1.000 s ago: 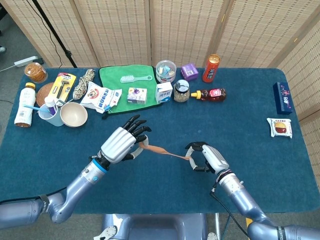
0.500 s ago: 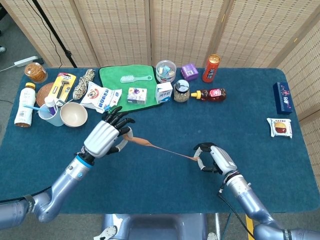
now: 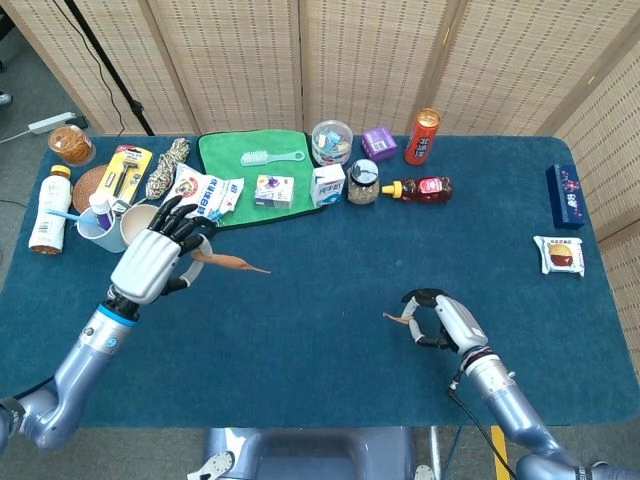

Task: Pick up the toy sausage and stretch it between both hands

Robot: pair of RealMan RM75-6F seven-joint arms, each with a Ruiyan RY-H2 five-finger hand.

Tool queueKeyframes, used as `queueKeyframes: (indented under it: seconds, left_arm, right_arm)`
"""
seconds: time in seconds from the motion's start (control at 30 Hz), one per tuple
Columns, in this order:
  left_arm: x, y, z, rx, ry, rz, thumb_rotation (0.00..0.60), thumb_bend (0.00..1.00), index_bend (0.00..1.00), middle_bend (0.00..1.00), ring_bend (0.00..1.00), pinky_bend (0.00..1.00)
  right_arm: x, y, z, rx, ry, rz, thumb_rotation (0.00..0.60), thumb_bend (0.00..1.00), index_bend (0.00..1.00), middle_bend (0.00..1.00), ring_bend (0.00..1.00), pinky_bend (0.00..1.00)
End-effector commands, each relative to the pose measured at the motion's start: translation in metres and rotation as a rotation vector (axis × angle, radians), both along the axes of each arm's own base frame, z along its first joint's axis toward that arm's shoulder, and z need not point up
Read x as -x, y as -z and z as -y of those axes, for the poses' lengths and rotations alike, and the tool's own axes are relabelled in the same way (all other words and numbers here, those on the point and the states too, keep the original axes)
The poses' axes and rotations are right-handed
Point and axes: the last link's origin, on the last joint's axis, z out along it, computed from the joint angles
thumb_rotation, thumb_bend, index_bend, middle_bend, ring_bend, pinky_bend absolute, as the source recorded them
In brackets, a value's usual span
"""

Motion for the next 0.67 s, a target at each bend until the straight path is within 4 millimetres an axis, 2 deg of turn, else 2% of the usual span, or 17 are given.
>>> queueKeyframes:
  seconds: [0.03, 0.27, 0.67]
  left_arm:
    - [0.010, -0.006, 0.000, -0.016, -0.027, -0.001, 0.600, 0.43, 0.88, 0.29, 0.11, 0.05]
    - [0.021, -0.010, 0.007, 0.000, -0.049, -0.005, 0.600, 0.43, 0.87, 0.29, 0.11, 0.05]
    - [0.011, -0.001, 0.011, 0.030, -0.022, 0.012, 0.600, 0.43, 0.87, 0.29, 0.11, 0.05]
  right_arm:
    - [0.003, -0.002, -0.001, 0.003, 0.007, 0.000, 0.600, 0.57, 0.77, 0.29, 0.19, 0.09]
    - [0.007, -0.004, -0.005, 0.006, 0.008, -0.007, 0.600, 0.58, 0.76, 0.29, 0.19, 0.09]
    - [0.009, -0.004, -0.008, 0.006, 0.015, 0.001, 0.600, 0.58, 0.76, 0.29, 0.19, 0.09]
